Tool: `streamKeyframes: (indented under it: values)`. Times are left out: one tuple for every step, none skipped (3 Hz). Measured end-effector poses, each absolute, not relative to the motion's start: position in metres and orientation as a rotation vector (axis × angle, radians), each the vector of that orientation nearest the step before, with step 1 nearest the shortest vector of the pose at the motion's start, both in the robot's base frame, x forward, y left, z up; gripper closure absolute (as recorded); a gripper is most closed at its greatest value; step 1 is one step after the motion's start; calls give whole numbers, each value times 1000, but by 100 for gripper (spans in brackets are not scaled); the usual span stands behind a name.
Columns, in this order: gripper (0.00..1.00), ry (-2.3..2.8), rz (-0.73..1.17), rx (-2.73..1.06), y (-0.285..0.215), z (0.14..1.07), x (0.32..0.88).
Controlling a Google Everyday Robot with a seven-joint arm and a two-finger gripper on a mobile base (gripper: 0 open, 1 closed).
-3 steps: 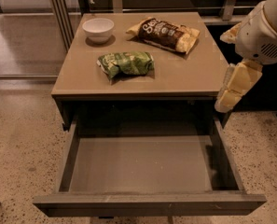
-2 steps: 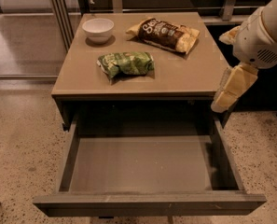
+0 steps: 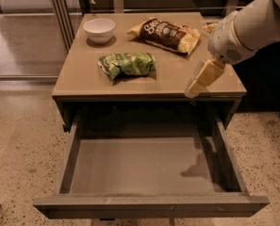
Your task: Place green jalapeno chip bag into top drawer
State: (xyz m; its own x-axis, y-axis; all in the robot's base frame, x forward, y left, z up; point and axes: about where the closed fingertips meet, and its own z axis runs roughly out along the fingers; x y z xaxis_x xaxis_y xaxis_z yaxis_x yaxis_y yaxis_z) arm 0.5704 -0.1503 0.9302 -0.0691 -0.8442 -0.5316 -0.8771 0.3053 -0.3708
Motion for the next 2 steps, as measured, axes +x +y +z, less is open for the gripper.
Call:
streamKeyframes:
  values:
    - [0, 1827, 109, -1513, -126, 923, 602]
    - [0, 1763, 165, -1542, -94, 911, 623]
